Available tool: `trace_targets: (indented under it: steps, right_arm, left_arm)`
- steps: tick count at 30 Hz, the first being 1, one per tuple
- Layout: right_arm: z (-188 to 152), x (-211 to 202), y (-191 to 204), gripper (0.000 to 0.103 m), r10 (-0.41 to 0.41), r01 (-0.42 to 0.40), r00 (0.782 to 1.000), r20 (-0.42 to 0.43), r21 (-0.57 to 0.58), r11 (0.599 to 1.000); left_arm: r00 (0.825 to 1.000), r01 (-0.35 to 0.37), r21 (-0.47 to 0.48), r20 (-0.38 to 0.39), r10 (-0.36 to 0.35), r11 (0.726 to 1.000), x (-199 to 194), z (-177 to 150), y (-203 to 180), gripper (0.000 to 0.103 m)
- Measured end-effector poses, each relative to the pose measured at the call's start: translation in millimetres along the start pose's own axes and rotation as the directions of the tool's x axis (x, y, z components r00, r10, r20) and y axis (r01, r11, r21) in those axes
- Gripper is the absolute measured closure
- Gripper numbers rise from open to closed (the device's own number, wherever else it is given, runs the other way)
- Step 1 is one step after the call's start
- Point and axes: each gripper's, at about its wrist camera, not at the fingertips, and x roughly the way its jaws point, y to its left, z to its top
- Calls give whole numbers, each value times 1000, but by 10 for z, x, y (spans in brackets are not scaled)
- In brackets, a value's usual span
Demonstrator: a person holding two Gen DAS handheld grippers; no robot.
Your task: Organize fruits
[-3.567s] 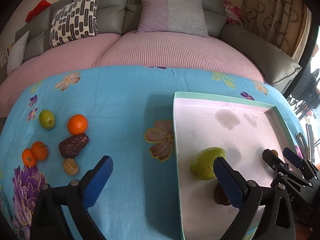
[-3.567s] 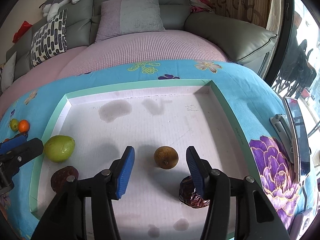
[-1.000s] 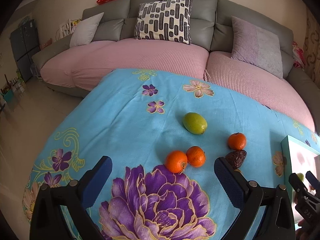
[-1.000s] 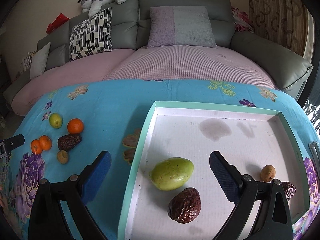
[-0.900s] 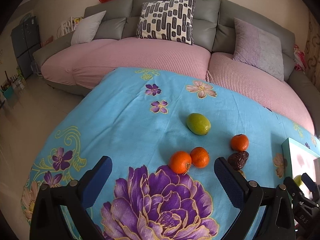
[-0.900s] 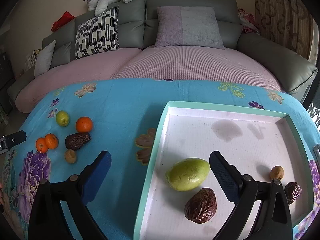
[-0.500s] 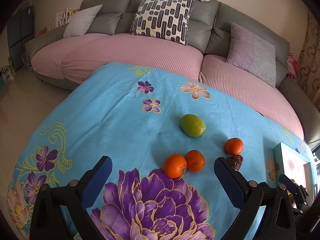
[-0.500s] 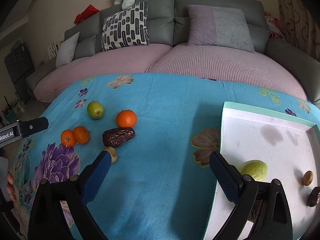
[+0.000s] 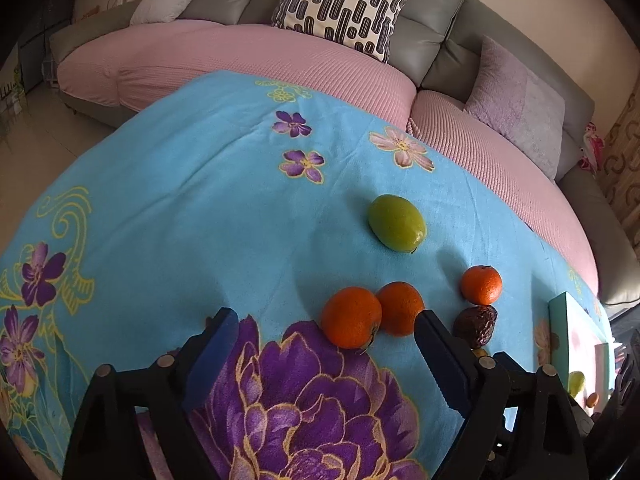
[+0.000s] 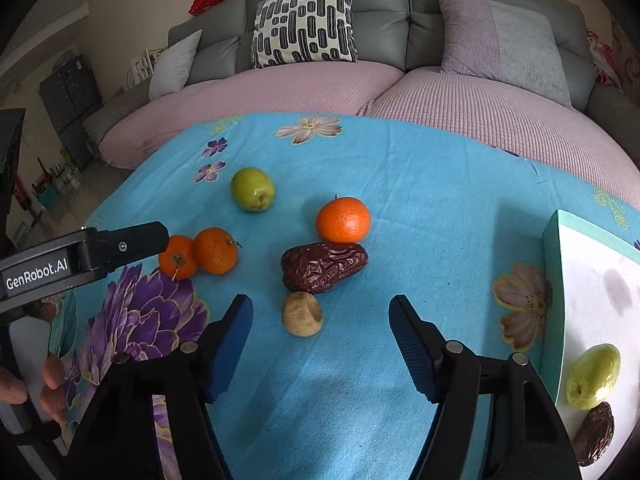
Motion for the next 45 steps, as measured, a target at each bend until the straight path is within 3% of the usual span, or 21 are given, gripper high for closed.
trace_targets:
  steps: [2, 4, 8, 12, 13, 17, 32, 45]
  right_arm:
    - [-21, 71, 37, 34, 10, -10, 1000, -19, -7, 1000]
    - [-45, 115, 56, 41, 1, -2, 1000, -29, -16, 1000]
    - [-36, 142, 51, 51, -7, 7, 1000, -24, -13, 1000]
    - [-33, 126, 17, 71, -10, 10, 1000, -18, 0, 1000]
    - [-35, 123, 9, 72, -3, 4, 1000, -16, 4, 1000]
    - [-36, 113, 3, 78, 10, -10, 1000, -12, 10, 1000]
    - [-10, -124, -54, 78, 5, -6, 1000, 24, 19, 1000]
    - [39, -560, -415, 78, -38, 29, 996, 76, 110, 993]
  left_arm:
    - [1000, 7, -15, -14, -7, 1000, 50, -9, 10, 24]
    - [1000, 0, -13, -19, 0, 1000, 69, -22, 2, 27]
    - [999, 26, -15, -20, -26, 1000, 66, -34, -7, 51]
    - [998, 59, -7, -31, -59, 998, 78, -45, -48, 66]
    - [997, 64, -3, -35, -64, 998, 84, -49, -63, 67]
    - [998, 58, 7, -32, -58, 998, 76, -48, -79, 68]
    - [992, 92, 21, 87, -94, 996, -383, 41, -157, 68]
    - [985, 116, 101, 120, -128, 988, -555, 45, -560, 69]
